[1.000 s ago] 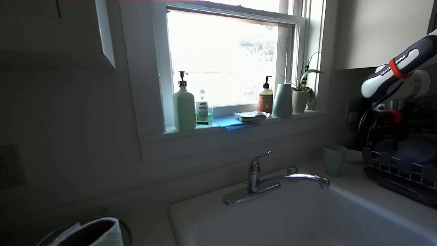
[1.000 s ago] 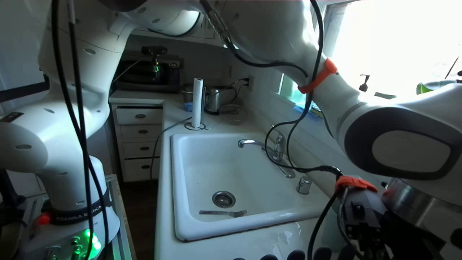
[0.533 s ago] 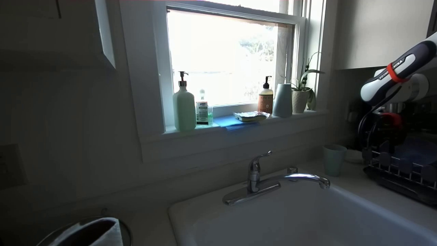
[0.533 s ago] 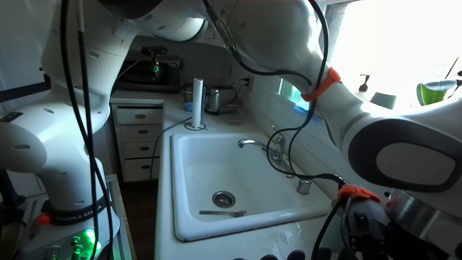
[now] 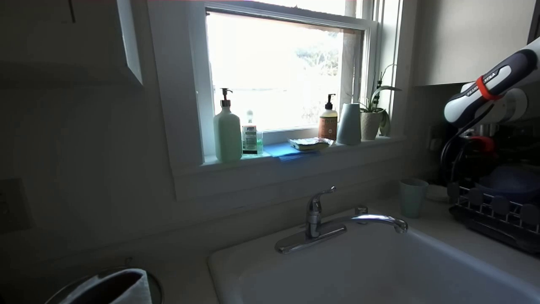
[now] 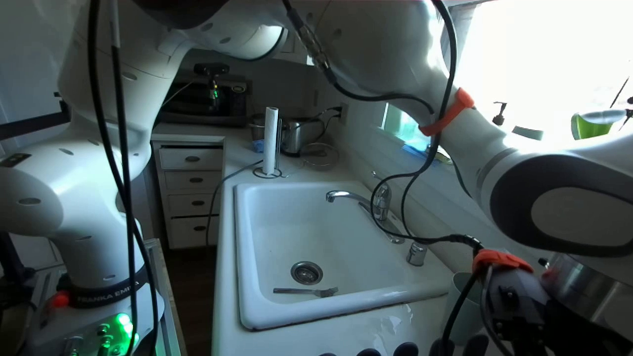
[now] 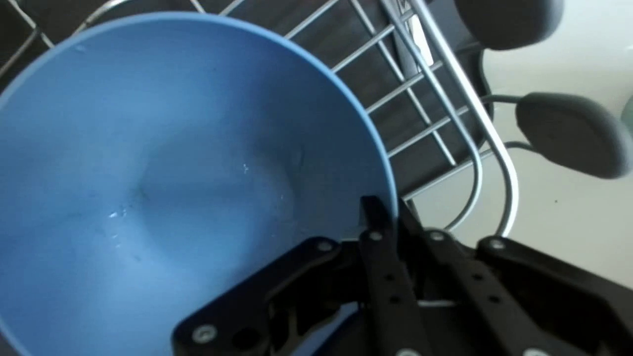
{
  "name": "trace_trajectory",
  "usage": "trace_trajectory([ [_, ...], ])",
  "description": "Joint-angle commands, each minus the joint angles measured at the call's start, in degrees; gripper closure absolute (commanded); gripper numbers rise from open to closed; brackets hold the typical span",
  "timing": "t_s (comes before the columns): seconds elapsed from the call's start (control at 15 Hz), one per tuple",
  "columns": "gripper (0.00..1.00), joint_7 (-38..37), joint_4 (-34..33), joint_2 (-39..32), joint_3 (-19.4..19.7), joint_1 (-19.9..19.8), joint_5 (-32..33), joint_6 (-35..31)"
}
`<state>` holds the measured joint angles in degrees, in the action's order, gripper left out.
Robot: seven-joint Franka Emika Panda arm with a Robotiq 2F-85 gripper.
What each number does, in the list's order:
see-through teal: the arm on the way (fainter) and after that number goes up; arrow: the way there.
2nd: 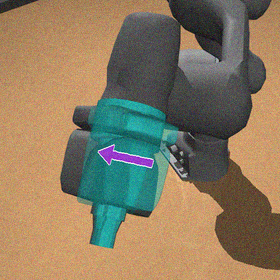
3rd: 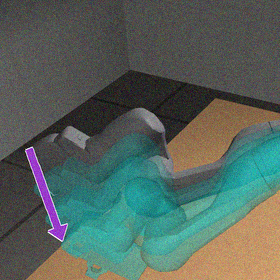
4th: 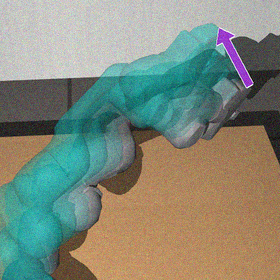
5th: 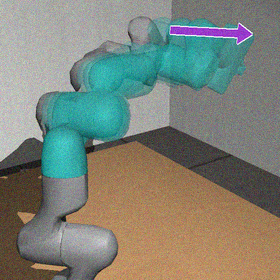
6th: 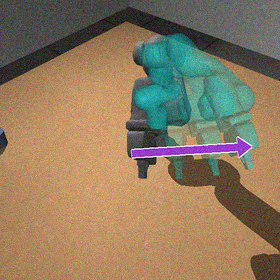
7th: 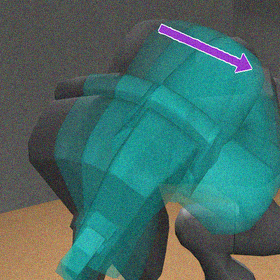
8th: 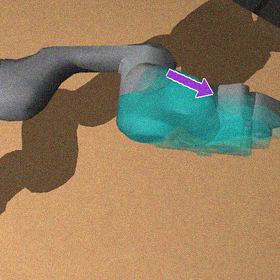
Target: Remove the cup from the bowl, then put the bowl in the sink
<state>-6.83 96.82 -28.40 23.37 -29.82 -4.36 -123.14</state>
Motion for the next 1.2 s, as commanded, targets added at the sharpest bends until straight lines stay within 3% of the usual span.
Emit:
trace_trajectory([
  [0.0,0.99,1.9,-3.4,0.8,-1.1,-0.9,-0.5,3.8],
  [0.53,0.99,1.9,2.5,13.1,-2.6,4.9,1.4,11.2],
  [0.93,0.99,1.6,16.7,26.5,-6.2,11.9,0.7,14.8],
  [1.13,0.99,1.0,25.6,31.5,-8.8,14.9,-1.1,12.8],
])
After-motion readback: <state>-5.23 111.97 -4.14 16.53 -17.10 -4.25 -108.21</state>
